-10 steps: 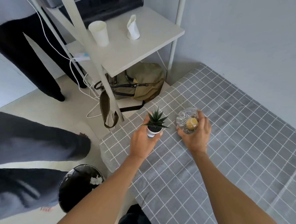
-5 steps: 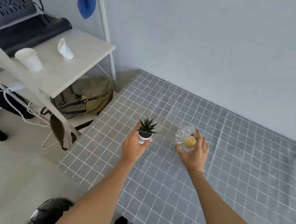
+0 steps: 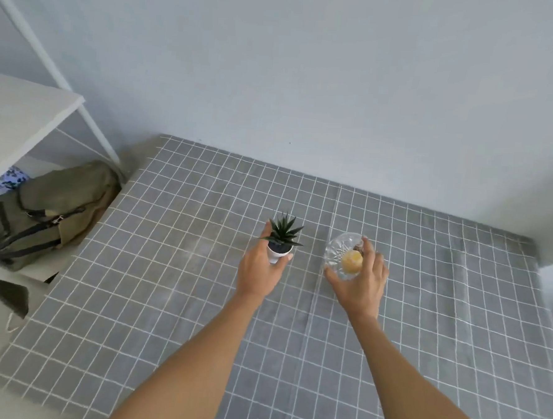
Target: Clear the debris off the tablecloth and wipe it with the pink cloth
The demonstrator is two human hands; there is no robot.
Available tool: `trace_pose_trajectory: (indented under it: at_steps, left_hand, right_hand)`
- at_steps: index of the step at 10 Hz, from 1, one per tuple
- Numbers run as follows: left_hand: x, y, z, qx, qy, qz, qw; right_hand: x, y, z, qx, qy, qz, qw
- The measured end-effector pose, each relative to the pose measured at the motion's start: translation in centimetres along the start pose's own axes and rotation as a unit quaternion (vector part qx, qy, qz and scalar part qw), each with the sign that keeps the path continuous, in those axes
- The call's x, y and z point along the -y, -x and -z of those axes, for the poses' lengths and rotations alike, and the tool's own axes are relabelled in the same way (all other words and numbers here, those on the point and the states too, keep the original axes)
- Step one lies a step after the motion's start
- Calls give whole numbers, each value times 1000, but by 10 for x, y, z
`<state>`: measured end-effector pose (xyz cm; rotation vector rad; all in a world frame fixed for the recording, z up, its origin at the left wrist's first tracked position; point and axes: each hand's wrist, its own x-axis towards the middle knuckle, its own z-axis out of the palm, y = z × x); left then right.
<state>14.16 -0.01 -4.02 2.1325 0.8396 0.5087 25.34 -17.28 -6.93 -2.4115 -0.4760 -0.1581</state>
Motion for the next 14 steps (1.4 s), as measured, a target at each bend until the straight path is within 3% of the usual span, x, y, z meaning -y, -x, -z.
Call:
trace_pose_trajectory:
  at_steps: [5, 13, 14]
  left_hand:
    - [-17, -32, -82, 33, 22, -20, 999]
    - [-7, -27, -58, 87, -32, -51, 994]
    - [-3, -19, -41, 138, -73, 6, 988]
  right_hand:
    - [-36, -32, -14, 48, -24, -37, 998]
    - [-25, -45, 8, 157, 94, -39, 982]
    - [-20, -43, 19, 166, 93, -59, 980]
